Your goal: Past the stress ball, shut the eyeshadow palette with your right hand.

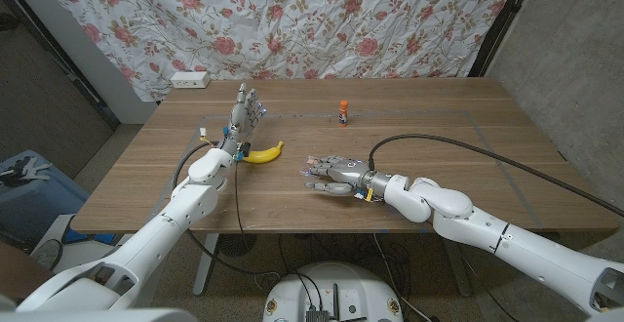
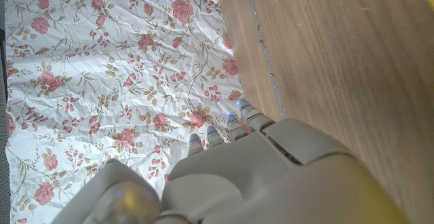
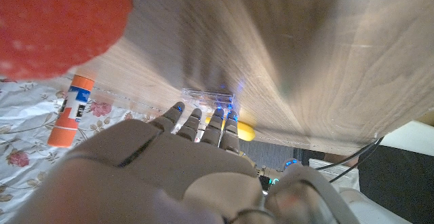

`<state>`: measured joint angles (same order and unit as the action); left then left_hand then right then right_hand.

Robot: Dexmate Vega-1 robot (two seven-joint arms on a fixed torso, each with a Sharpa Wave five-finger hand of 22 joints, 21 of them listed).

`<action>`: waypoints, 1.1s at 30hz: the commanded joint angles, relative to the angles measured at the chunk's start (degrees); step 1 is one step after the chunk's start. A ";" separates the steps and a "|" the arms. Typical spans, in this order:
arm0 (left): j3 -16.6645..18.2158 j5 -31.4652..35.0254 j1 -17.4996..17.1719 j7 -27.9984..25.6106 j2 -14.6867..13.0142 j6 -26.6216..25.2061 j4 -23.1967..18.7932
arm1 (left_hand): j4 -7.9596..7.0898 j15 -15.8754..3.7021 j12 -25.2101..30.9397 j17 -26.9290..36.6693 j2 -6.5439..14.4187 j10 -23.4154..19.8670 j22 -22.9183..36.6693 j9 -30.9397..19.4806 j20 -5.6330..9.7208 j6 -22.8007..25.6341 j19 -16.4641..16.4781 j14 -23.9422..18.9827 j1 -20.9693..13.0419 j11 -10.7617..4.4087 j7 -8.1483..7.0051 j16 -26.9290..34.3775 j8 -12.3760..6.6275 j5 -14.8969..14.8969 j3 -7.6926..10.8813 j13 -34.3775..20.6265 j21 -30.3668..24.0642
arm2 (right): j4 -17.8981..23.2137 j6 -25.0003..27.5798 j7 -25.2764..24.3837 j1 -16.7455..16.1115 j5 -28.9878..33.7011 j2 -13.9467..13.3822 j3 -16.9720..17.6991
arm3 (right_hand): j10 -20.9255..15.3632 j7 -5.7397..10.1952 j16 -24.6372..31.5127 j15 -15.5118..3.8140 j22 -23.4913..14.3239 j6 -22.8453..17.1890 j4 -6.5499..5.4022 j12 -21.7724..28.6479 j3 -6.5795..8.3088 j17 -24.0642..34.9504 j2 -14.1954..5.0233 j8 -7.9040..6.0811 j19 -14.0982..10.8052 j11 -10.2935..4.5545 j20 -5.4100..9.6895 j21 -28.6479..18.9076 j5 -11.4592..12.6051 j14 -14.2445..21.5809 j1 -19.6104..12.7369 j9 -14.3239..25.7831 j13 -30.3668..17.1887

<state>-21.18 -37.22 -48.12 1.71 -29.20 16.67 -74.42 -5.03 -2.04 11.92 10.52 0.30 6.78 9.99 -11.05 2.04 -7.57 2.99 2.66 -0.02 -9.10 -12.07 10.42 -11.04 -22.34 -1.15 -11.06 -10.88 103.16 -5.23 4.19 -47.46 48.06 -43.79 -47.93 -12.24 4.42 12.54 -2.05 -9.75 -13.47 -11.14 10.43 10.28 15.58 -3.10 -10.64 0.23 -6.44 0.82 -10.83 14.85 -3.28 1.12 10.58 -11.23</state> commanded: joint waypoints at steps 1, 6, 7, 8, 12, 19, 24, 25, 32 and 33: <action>-0.01 -0.01 0.00 -0.01 0.00 -0.01 0.00 | -0.33 -4.08 0.30 0.20 0.09 -0.05 0.25 -0.19 0.41 -0.15 0.56 0.41 -0.73 -0.48 -0.52 0.44 -0.31 -0.29 0.03 -0.20 -0.41 | 0.47 -0.13 -2.02 -0.32 0.25 -0.01 0.62 | 0.33 0.17 0.35 -0.16 -0.12 0.23 0.00 0.09 -0.45 0.27 -6.32 -0.21 -0.99 0.16 0.00 -0.38 0.32 -0.26 0.12 0.11 0.02; -0.01 -0.01 0.00 -0.01 0.00 -0.01 -0.01 | -0.33 -4.10 0.29 0.20 0.09 -0.01 0.25 -0.20 0.41 -0.14 0.54 0.42 -0.73 -0.33 -0.52 0.43 -0.32 -0.29 0.03 -0.20 -0.40 | 1.23 0.15 -2.65 -0.72 0.07 -0.13 1.14 | 0.28 0.21 0.45 -0.23 -0.10 0.21 0.04 0.16 -0.49 0.31 -6.42 -0.25 -1.30 0.09 -0.11 -0.48 0.37 -0.13 0.05 0.11 0.03; -0.01 -0.01 0.00 0.00 0.00 -0.01 -0.01 | -0.33 -4.12 0.29 0.20 0.09 -0.01 0.25 -0.20 0.40 -0.14 0.54 0.42 -0.73 -0.33 -0.52 0.44 -0.32 -0.29 0.03 -0.20 -0.40 | 1.38 0.17 -2.88 -0.85 -0.02 -0.17 1.27 | 0.15 0.19 0.54 -0.24 -0.09 0.00 0.05 0.23 -0.50 0.33 -6.47 -0.35 -1.43 0.13 -0.19 -0.52 0.39 0.03 0.02 0.12 0.03; -0.01 -0.01 0.00 0.00 0.00 -0.01 -0.01 | -0.33 -4.09 0.29 0.20 0.09 -0.01 0.25 -0.20 0.40 -0.14 0.55 0.43 -0.73 -0.34 -0.52 0.43 -0.32 -0.29 0.03 -0.20 -0.40 | 1.57 0.27 -2.68 -0.92 -0.27 -0.19 1.39 | 0.09 0.22 0.66 -0.28 -0.08 -0.12 0.07 0.27 -0.51 0.35 -6.52 -0.40 -1.62 0.07 -0.29 -0.58 0.41 0.27 -0.01 0.12 0.04; -0.01 -0.01 0.00 -0.01 0.00 -0.01 -0.01 | -0.33 -4.09 0.30 0.20 0.09 -0.04 0.25 -0.20 0.39 -0.13 0.56 0.41 -0.73 -0.40 -0.52 0.44 -0.32 -0.29 0.03 -0.20 -0.41 | 1.99 -0.08 -3.25 -1.20 -0.93 -0.31 1.85 | -0.02 0.32 0.73 -0.46 -0.07 -0.17 0.10 0.35 -0.51 0.39 -6.62 -0.44 -1.91 0.08 -0.39 -0.65 0.47 0.33 -0.08 0.12 0.05; -0.01 -0.01 -0.01 -0.01 0.00 -0.01 -0.02 | -0.33 -4.05 0.29 0.20 0.09 -0.02 0.25 -0.20 0.45 -0.12 0.51 0.41 -0.73 -0.45 -0.52 0.44 -0.32 -0.29 0.03 -0.20 -0.39 | 3.33 -0.04 -4.73 -2.13 -1.93 -0.37 2.97 | -0.49 0.39 1.12 -1.15 -0.03 -0.66 0.18 0.58 -0.52 0.47 -6.78 -0.66 -2.31 0.29 -0.19 -0.70 0.57 1.10 -0.22 0.13 0.07; -0.01 -0.01 -0.01 -0.01 -0.01 -0.01 -0.02 | -0.33 -4.08 0.28 0.20 0.09 0.00 0.25 -0.20 0.45 -0.12 0.54 0.42 -0.73 -0.40 -0.52 0.44 -0.33 -0.28 0.03 -0.20 -0.40 | 3.67 -0.27 -7.04 -3.10 -3.56 0.04 4.09 | -1.18 0.27 1.45 -1.56 0.01 -1.10 0.25 0.83 -0.48 0.50 -6.87 -0.82 -3.09 0.17 0.21 -0.87 0.66 1.84 -0.33 0.13 0.09; -0.01 -0.01 -0.01 -0.01 -0.01 -0.01 -0.02 | -0.33 -4.09 0.29 0.20 0.09 -0.02 0.25 -0.20 0.44 -0.11 0.54 0.40 -0.73 -0.37 -0.52 0.44 -0.33 -0.28 0.03 -0.20 -0.40 | 3.72 -0.09 -7.32 -3.47 -4.52 0.27 4.46 | -1.34 0.27 1.60 -1.71 0.02 -1.18 0.27 0.89 -0.46 0.50 -6.89 -0.85 -3.35 0.13 0.31 -0.93 0.69 2.22 -0.37 0.13 0.10; -0.01 0.00 0.00 0.00 0.00 0.00 0.00 | -0.33 -4.05 0.32 0.20 0.09 -0.09 0.25 -0.20 0.38 -0.11 0.52 0.41 -0.73 -0.35 -0.52 0.44 -0.33 -0.28 0.03 -0.20 -0.39 | 3.36 -0.82 -8.44 -4.17 -8.23 1.06 5.45 | -2.03 -0.53 1.91 -1.83 0.08 -1.95 0.41 1.07 -0.28 0.43 -6.94 -1.07 -4.86 0.99 0.57 -1.21 0.82 3.13 -0.59 0.13 0.09; -0.01 0.00 0.00 0.00 0.00 0.01 0.01 | -0.33 -4.04 0.32 0.20 0.09 -0.09 0.25 -0.20 0.40 -0.11 0.53 0.40 -0.73 -0.35 -0.52 0.45 -0.33 -0.28 0.03 -0.20 -0.40 | 2.82 -1.60 -9.88 -4.52 -9.49 1.48 5.87 | -2.06 -0.75 1.92 -1.88 0.09 -2.03 0.46 1.06 -0.19 0.40 -6.96 -1.08 -5.32 1.48 0.76 -1.29 0.86 3.22 -0.68 0.14 0.08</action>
<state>-21.19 -37.22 -48.12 1.70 -29.20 16.66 -74.43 -5.03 -2.04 11.92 10.52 0.30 6.77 9.99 -11.05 2.04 -7.57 2.99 2.66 -0.02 -9.10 -12.08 10.42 -11.04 -22.34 -1.15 -11.06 -10.88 106.32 -5.27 -1.79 -50.43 44.36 -43.56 -44.02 -13.93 4.11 14.13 -1.95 -9.59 -15.05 -10.83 11.25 9.98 15.84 -3.72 -11.29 -4.10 -5.63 1.23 -11.72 15.30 -0.68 0.51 10.66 -10.98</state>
